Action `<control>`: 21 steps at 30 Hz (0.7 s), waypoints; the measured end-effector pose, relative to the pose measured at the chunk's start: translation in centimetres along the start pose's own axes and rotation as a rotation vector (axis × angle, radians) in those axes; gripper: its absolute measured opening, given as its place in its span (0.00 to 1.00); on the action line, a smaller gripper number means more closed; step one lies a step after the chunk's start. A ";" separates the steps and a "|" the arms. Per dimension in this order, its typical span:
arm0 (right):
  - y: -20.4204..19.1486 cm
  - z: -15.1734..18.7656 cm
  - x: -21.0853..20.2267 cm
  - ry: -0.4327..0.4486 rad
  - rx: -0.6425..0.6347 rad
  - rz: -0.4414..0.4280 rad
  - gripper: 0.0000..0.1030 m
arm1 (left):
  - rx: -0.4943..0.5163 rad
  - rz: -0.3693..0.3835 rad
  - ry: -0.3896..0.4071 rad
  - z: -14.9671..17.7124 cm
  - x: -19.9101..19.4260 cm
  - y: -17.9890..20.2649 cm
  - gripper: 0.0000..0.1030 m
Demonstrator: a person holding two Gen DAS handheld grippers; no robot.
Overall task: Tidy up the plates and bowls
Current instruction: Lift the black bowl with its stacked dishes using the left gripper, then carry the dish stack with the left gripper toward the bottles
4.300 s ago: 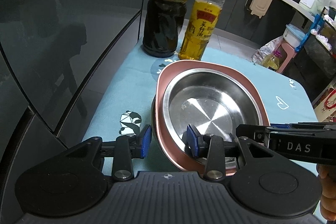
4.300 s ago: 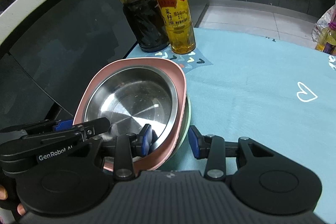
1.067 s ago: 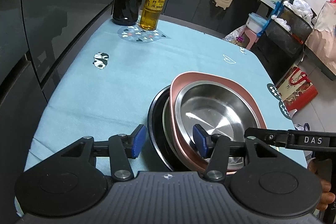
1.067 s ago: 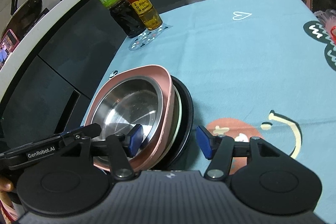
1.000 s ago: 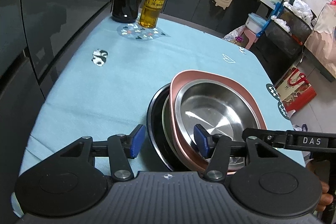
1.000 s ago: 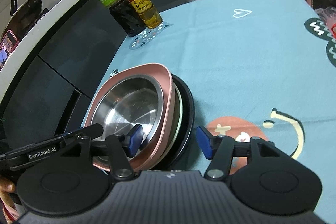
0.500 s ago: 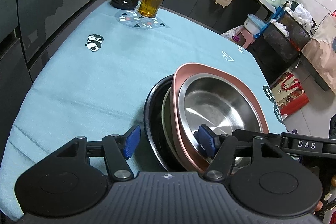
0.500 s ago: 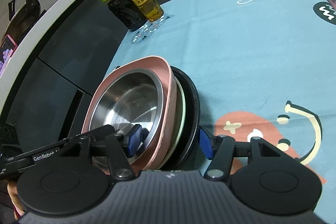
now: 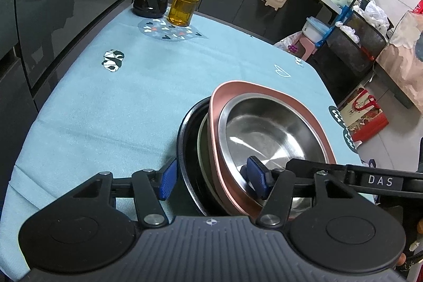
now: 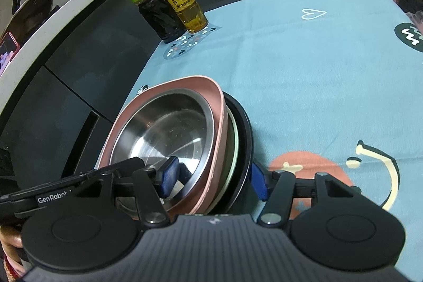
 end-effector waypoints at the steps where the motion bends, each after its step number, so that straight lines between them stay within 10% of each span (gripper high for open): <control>1: 0.0 0.0 0.0 0.000 0.001 0.001 0.47 | 0.001 -0.001 0.000 0.0 0.0 0.0 0.52; 21: -0.2 -0.9 -0.1 0.002 0.022 0.035 0.47 | -0.012 -0.014 -0.011 -0.3 0.0 0.5 0.51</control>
Point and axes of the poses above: each gripper's, at about its wrist camera, not at the fingertips, and x roughly the way its jaws point, y to its right, z to its underside, the point moved 10 cm from there along x, roughly the way its jaws point, and after that the axes turned 14 degrees about -x, right-handed, at the moved point
